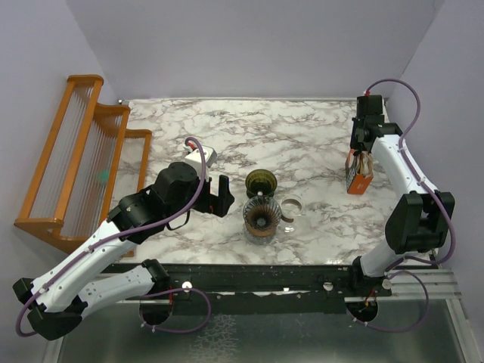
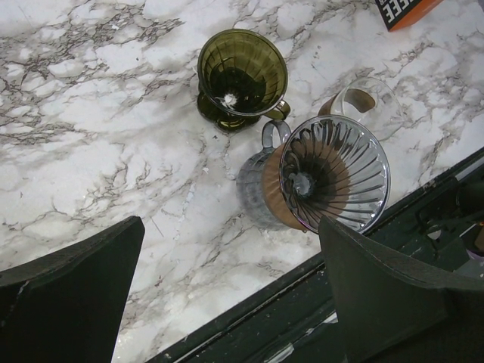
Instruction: Place the coffee filter in the dripper
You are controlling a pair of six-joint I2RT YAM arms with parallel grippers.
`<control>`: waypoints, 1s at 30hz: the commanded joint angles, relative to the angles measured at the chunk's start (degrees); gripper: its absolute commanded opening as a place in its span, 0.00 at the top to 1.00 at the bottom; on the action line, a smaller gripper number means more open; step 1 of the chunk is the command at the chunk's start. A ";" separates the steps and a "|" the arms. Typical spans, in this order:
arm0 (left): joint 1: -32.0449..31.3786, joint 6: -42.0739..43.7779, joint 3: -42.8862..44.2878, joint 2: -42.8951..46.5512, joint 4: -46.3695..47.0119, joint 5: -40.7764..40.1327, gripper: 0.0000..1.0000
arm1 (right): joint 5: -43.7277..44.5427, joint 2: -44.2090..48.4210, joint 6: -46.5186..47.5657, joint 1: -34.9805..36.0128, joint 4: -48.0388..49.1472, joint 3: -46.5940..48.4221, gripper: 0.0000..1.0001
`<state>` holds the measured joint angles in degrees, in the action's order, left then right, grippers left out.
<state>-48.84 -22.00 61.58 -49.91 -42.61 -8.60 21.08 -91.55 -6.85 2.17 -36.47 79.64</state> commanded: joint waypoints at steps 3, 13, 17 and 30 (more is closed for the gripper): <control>-0.12 0.47 -0.43 0.70 -0.47 -1.07 0.01 | -0.82 -1.60 0.08 -0.50 -0.88 1.41 0.75; -0.12 0.38 -0.35 0.60 -0.67 -0.98 0.01 | -1.32 -3.17 -0.18 -0.59 -1.12 1.76 0.86; -0.12 0.30 -0.56 0.84 -0.63 -1.13 0.01 | -1.28 -2.98 -0.20 -0.60 -1.11 1.58 0.91; -0.12 0.73 -0.42 0.62 -0.79 -1.59 0.01 | -2.14 0.13 -0.79 -0.60 -2.00 3.72 0.99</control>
<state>-48.84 -21.96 61.25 -49.76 -42.81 -8.64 20.23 -93.82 -7.09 2.11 -37.21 80.90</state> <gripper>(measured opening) 0.987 0.014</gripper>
